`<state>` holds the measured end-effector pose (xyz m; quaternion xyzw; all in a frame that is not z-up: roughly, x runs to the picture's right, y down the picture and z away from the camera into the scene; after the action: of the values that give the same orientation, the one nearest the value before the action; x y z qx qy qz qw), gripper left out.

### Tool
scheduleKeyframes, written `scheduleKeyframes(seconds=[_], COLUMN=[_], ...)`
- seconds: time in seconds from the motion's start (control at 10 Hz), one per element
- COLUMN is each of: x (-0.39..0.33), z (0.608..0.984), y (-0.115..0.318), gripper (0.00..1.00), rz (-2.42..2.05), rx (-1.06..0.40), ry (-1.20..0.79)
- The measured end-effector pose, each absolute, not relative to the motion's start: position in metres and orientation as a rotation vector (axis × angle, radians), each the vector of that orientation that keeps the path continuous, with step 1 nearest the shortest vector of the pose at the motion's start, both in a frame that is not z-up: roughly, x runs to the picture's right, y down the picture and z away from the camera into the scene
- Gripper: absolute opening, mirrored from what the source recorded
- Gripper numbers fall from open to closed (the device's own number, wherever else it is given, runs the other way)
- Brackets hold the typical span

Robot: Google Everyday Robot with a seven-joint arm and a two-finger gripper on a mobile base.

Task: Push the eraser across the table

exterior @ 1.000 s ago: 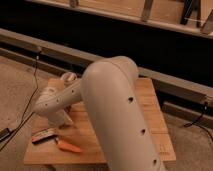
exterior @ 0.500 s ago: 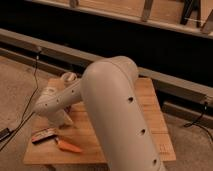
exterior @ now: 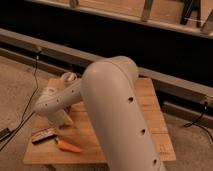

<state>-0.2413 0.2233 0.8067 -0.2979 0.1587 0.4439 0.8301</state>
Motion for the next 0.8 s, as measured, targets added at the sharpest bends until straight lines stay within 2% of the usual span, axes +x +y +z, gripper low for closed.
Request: scheduleKeyframes(seconds=[0.8], x=[-0.244], z=[0.825], y=[0.206], gripper=[0.65], rz=[0.875], rx=[-0.599], ry=[0.294])
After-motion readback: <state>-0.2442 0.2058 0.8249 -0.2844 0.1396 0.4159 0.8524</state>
